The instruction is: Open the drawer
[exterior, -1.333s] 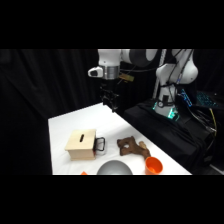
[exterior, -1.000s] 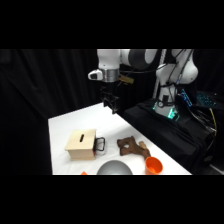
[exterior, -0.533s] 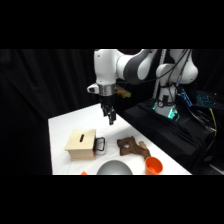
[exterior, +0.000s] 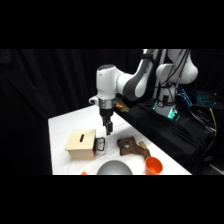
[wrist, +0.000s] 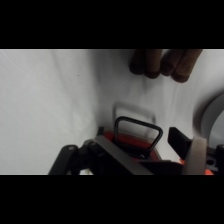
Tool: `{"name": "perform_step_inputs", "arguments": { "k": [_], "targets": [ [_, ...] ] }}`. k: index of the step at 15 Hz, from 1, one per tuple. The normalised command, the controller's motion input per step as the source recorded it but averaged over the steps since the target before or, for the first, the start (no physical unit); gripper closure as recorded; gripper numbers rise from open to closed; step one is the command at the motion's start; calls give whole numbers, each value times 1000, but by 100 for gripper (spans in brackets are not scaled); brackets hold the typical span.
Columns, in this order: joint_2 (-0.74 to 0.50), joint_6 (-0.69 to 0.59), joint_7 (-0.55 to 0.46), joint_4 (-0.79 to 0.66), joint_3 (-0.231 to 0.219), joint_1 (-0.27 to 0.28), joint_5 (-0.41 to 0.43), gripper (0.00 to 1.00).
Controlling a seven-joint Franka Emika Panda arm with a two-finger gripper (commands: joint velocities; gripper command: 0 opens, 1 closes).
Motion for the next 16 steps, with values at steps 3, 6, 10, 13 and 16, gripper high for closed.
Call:
{"name": "perform_step_inputs", "arguments": {
  "k": [3, 6, 10, 13, 16],
  "targets": [
    [157, 461, 301, -35, -136, 164, -52, 0],
    [152, 372, 258, 7, -211, 201, -62, 0],
    [169, 304, 242, 71, -282, 242, -73, 0],
    [174, 182, 150, 150, -230, 193, 3, 0],
    [144, 121, 101, 148, -155, 157, 40, 0]
  ]
}}
